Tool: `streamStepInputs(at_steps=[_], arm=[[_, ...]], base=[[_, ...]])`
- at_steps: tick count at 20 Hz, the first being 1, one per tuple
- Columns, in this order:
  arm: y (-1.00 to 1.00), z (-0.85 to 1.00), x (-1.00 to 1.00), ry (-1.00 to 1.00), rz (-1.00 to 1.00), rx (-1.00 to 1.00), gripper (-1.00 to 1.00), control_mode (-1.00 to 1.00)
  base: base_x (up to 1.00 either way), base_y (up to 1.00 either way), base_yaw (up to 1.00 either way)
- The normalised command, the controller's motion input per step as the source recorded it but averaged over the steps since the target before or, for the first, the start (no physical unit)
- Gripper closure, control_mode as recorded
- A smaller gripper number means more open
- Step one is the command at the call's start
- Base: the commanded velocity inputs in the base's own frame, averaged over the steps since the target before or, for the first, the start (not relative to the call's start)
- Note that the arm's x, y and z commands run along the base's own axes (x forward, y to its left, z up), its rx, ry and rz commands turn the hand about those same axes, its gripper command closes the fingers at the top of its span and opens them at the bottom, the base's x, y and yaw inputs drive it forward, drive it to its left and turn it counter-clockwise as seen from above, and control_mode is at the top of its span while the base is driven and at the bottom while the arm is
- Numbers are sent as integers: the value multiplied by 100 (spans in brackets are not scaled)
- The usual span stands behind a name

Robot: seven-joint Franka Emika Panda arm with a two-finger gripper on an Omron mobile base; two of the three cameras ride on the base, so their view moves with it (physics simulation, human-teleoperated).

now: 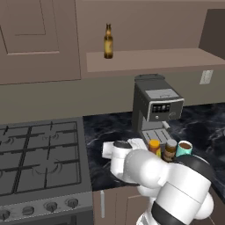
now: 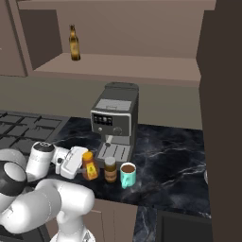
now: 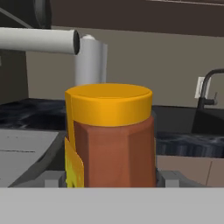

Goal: Pick the cinnamon and honey bottle from the cabinet and place them next to the mug.

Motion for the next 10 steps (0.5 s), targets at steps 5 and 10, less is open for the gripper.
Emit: streamStepInputs(at_steps=[5, 10], arm=[[-6, 0, 10, 0, 3, 0, 100, -100], [-5, -8, 8, 0, 2, 0, 100, -100]], base=[[0, 0, 0], [0, 0, 0]])
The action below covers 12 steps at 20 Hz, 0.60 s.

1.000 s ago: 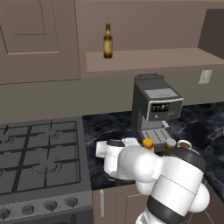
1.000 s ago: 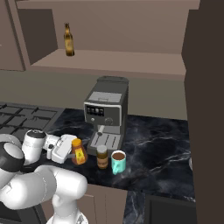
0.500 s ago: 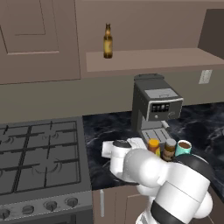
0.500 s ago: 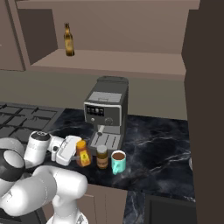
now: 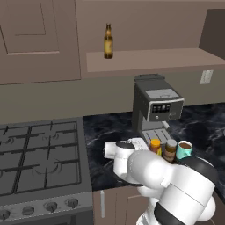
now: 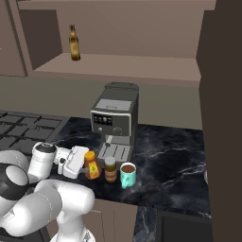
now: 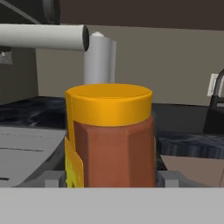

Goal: Pick the cinnamon and honey bottle from the cabinet and place them next to the mug.

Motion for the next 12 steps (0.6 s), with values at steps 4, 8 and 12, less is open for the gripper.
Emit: streamStepInputs(at_steps=[4, 8, 12], arm=[[0, -21, 6, 0, 1, 0, 100, -100], [0, -26, 0, 0, 0, 0, 100, -100], [0, -29, 1, 0, 0, 0, 100, -100]], base=[[0, 0, 0], [0, 0, 0], [0, 0, 0]])
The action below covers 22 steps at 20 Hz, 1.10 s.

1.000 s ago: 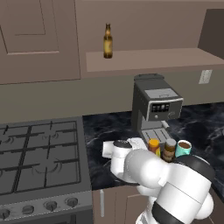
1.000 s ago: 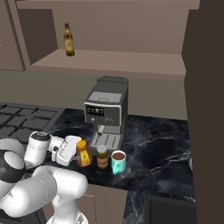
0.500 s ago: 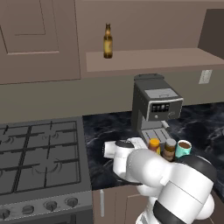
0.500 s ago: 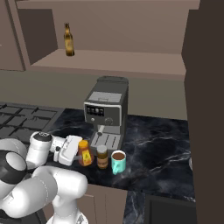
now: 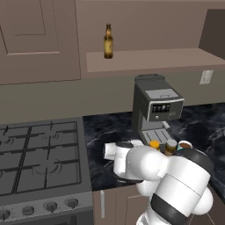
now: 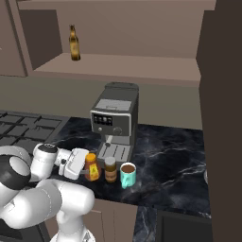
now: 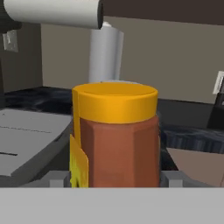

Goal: Pick the cinnamon and honey bottle from the cabinet and place them next to the mug.

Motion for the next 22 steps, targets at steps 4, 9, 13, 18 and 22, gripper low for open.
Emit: streamStepInputs(at_steps=[4, 9, 13, 18, 22], arm=[[0, -16, 0, 0, 0, 0, 100, -100], [0, -3, -10, 0, 0, 0, 100, -100], [0, 0, -8, 0, 0, 0, 100, -100], [0, 0, 0, 0, 0, 0, -100, -100], [0, 0, 0, 0, 0, 0, -100, -100]], base=[[0, 0, 0], [0, 0, 0], [0, 0, 0], [0, 0, 0], [0, 0, 0]])
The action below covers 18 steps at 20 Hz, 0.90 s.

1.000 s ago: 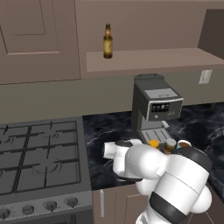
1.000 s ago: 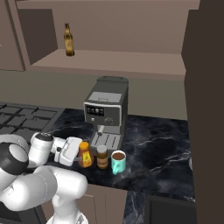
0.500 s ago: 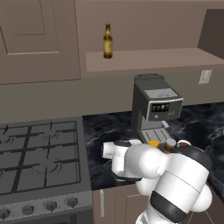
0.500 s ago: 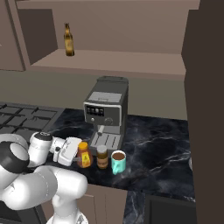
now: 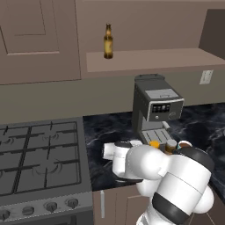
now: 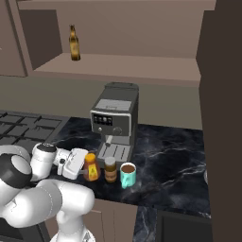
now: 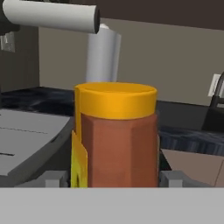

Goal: Pick the cinnamon and honey bottle from the cabinet and place them next to the mug.

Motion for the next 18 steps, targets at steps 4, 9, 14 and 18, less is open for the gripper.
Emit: streamStepInputs(at_steps=[4, 9, 14, 18], arm=[[0, 0, -1, 0, 0, 0, -100, -100], [-4, 0, -8, 0, 0, 0, -100, -100], [-2, 25, -1, 0, 0, 0, -100, -100], [0, 61, 0, 0, 0, 0, -100, -100]], base=[[0, 0, 0], [0, 0, 0], [0, 0, 0], [0, 0, 0]])
